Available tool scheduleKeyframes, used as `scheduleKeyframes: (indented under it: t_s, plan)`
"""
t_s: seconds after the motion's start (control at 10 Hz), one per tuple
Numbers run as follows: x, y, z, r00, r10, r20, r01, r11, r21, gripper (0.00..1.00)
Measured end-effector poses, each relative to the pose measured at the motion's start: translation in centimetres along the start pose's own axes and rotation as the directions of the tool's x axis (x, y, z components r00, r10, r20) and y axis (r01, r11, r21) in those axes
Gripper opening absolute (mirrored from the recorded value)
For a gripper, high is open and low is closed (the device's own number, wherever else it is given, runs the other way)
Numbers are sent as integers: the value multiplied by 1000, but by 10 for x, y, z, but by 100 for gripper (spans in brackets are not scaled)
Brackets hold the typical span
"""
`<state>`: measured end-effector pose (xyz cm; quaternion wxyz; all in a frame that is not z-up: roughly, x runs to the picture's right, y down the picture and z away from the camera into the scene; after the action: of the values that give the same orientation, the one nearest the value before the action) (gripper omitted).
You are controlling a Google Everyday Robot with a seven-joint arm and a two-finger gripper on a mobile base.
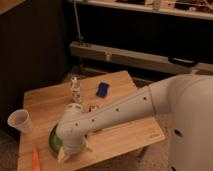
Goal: Place the pepper on the white sponge
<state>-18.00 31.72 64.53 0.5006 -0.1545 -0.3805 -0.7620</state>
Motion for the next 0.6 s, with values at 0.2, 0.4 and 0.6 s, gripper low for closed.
scheduleKeyframes:
  t_s: [0.2,0.4,0.6]
  plan:
    - [-4,-32,0,998,-49,-34,50,998,29,80]
    - [6,-50,3,996,-63,-57,66,997,49,80]
    - [22,-68,8,996,-63,-62,66,996,61,80]
